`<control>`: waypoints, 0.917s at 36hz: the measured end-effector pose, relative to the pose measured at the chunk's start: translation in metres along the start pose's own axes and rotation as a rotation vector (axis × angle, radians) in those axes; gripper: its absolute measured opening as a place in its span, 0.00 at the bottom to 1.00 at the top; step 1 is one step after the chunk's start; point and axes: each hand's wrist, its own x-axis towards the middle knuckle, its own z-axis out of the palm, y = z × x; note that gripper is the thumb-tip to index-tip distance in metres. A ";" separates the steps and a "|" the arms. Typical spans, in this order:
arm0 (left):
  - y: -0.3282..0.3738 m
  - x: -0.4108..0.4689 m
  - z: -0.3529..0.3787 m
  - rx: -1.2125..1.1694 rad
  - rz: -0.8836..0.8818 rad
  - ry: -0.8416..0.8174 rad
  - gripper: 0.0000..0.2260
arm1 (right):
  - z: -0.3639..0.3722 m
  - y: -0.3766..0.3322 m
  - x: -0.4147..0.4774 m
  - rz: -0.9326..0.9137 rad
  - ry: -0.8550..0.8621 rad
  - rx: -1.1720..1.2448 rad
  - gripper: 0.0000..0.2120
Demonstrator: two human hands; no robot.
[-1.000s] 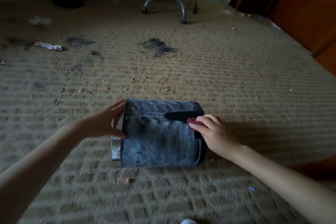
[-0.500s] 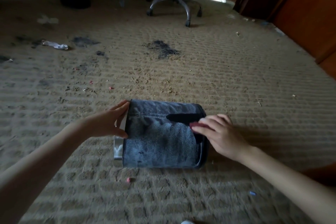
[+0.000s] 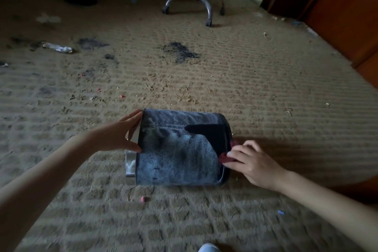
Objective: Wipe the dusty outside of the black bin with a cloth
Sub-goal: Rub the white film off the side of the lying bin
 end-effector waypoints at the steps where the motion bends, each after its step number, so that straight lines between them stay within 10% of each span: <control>1: 0.001 0.000 0.000 0.000 0.000 0.002 0.53 | -0.001 0.001 0.001 -0.015 -0.006 -0.003 0.17; 33: -0.004 -0.001 0.004 -0.014 0.012 0.009 0.54 | -0.009 0.000 0.011 -0.055 -0.047 0.030 0.20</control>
